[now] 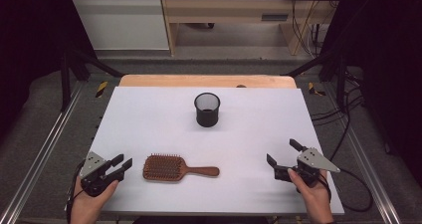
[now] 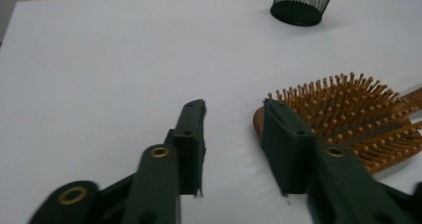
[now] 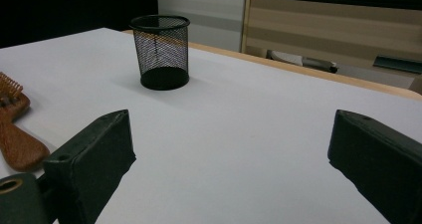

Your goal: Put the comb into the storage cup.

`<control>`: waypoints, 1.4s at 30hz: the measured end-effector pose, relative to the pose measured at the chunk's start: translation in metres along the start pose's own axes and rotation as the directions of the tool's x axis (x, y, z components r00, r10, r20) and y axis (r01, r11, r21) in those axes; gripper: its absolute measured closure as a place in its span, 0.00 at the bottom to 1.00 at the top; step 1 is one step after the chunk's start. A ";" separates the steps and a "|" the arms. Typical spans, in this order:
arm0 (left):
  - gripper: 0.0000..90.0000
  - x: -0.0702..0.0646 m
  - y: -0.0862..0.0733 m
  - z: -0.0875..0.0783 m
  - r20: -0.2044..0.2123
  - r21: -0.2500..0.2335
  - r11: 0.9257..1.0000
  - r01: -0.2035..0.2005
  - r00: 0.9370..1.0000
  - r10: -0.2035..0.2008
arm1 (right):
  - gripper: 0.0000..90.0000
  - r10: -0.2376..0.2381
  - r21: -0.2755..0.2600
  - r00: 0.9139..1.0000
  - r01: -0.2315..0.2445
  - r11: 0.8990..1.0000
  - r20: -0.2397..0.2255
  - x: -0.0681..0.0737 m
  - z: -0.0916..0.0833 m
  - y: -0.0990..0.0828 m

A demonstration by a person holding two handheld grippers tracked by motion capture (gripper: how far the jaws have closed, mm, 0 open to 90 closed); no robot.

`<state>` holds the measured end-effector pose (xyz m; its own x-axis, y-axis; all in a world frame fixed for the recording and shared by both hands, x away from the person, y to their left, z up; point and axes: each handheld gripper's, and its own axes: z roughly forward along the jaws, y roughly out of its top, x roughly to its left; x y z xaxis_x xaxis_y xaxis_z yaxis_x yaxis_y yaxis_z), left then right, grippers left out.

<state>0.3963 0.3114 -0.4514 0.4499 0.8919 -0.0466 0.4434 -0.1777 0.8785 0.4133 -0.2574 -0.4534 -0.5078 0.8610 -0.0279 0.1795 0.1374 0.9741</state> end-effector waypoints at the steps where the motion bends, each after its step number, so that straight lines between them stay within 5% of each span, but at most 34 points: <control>1: 0.74 0.000 0.000 0.001 0.003 0.016 1.000 0.008 1.000 -0.008 | 0.05 0.000 0.000 1.000 0.000 1.000 0.000 0.000 0.000 0.000; 10: 1.00 -0.002 -0.003 0.020 0.035 0.163 0.986 0.023 0.999 -0.029 | 0.05 0.000 0.003 1.000 0.000 1.000 -0.002 0.000 0.000 0.000; 18: 1.00 -0.011 -0.007 0.031 0.055 0.227 0.974 -0.003 0.998 -0.010 | 0.05 -0.002 0.006 1.000 0.002 1.000 -0.004 0.001 0.001 0.000; 42: 1.00 -0.016 -0.007 0.042 0.076 0.246 0.969 -0.007 0.997 -0.012 | 0.05 0.001 0.012 1.000 -0.001 1.000 -0.010 0.002 0.002 -0.001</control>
<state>0.4181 0.2815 -0.4770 0.5024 0.8596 -0.0929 0.6170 -0.2812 0.7350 0.4137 -0.2548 -0.4544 -0.5158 0.8563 -0.0248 0.1899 0.1425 0.9714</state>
